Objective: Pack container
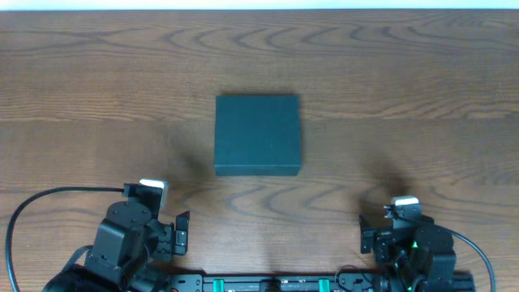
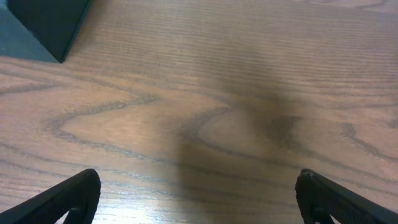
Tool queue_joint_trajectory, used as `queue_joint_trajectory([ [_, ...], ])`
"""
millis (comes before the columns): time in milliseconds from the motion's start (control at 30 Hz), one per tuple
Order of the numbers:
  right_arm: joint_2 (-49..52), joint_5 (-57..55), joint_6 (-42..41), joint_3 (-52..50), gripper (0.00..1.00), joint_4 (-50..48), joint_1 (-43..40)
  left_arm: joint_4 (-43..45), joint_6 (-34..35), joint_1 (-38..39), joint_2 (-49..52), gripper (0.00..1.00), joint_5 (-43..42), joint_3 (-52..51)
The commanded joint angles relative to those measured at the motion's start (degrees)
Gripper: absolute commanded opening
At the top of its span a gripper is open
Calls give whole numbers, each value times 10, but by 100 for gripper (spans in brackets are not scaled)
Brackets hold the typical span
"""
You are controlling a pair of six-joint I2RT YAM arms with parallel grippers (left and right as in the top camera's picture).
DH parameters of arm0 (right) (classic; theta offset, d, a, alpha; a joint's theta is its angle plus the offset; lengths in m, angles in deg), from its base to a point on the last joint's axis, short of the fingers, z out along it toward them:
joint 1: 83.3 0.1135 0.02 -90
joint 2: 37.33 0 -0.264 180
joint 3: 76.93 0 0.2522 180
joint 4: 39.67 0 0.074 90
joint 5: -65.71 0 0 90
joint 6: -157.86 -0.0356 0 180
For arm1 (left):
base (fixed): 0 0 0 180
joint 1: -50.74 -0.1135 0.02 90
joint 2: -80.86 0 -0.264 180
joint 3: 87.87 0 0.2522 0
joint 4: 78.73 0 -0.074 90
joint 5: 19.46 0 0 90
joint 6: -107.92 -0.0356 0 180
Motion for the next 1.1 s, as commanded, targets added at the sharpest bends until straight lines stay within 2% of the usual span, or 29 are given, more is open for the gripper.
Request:
queue_joint_trajectory([
  [0, -3, 4, 12, -2, 99, 1, 3, -1, -2, 2, -2, 95, 8, 5],
  [433, -3, 4, 12, -2, 99, 1, 3, -1, -2, 2, -7, 95, 9, 5],
  [533, -3, 4, 12, -2, 99, 1, 3, 19, -3, -37, -21, 95, 10, -11],
  [633, -3, 4, 12, -2, 99, 1, 3, 95, -85, -83, -77, 95, -22, -87],
  [700, -3, 4, 12, -2, 99, 1, 3, 99, -70, -110, -145, 95, -43, -154],
  [867, -3, 4, 12, -2, 99, 1, 3, 85, -64, -131, -247, 95, -61, -234],
  [1067, -3, 4, 12, -2, 99, 1, 3, 48, -77, -133, -281, 95, -52, -279],
])
